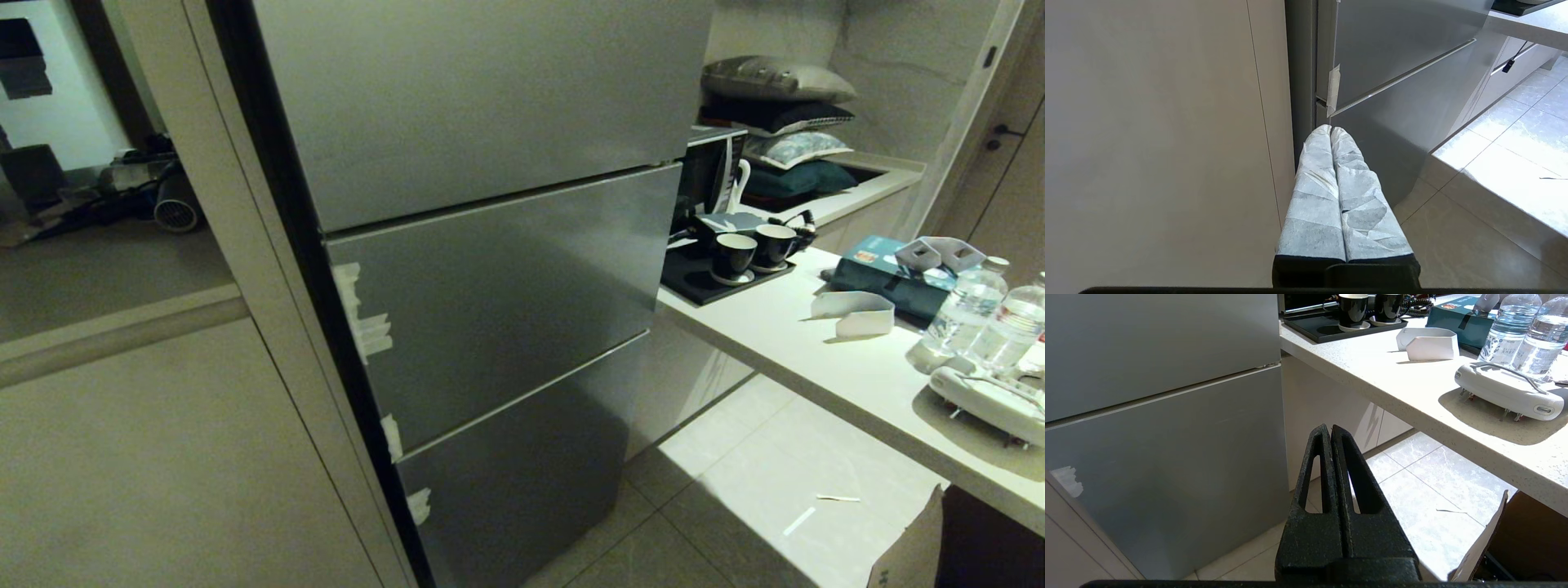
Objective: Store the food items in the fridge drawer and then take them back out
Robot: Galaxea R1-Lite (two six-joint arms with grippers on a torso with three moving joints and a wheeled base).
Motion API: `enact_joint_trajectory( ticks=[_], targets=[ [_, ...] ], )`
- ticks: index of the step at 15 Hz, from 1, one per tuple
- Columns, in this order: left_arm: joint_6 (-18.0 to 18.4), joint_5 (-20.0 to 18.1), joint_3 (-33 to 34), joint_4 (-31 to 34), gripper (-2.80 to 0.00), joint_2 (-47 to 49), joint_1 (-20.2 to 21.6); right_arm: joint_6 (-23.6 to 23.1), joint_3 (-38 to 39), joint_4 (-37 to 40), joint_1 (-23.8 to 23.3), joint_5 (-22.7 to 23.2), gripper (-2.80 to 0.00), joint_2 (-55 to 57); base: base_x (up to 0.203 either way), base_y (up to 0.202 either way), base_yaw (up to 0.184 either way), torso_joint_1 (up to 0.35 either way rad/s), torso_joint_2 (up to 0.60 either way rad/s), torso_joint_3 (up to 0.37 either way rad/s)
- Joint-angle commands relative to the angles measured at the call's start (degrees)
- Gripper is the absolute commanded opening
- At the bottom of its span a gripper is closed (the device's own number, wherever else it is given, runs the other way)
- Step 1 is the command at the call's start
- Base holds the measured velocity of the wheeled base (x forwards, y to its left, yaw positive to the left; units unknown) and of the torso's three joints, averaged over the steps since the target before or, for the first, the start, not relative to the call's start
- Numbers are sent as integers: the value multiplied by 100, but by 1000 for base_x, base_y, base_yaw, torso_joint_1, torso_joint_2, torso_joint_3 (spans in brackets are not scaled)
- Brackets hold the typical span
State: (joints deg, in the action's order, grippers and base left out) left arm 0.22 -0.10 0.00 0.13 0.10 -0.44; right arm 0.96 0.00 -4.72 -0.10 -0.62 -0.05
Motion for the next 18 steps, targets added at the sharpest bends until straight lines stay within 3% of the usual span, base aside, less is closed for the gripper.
enact_joint_trajectory(
  ticks=[1,6,8,11,15,18],
  targets=[
    [4,1,0,-4,-280,-1,0,0,176,-11,1,1,-280,-4,0,0,0,0,0,0],
    [24,6,0,3,-280,4,0,0,176,-11,1,1,-280,-4,0,0,0,0,0,0],
    [300,-5,-9,-2,-280,-1,0,0,176,-7,1,1,-280,-4,0,0,0,0,0,0],
    [295,-136,-747,58,-280,56,0,0,183,-11,1,1,-280,-4,0,0,0,0,0,0],
    [251,-598,-1490,747,-280,1396,-52,0,176,-5,1,1,-280,-4,0,0,0,0,0,0],
    [-152,-670,-1765,394,-280,3077,-127,0,176,-5,1,1,-280,-4,0,0,0,0,0,0]
  ],
)
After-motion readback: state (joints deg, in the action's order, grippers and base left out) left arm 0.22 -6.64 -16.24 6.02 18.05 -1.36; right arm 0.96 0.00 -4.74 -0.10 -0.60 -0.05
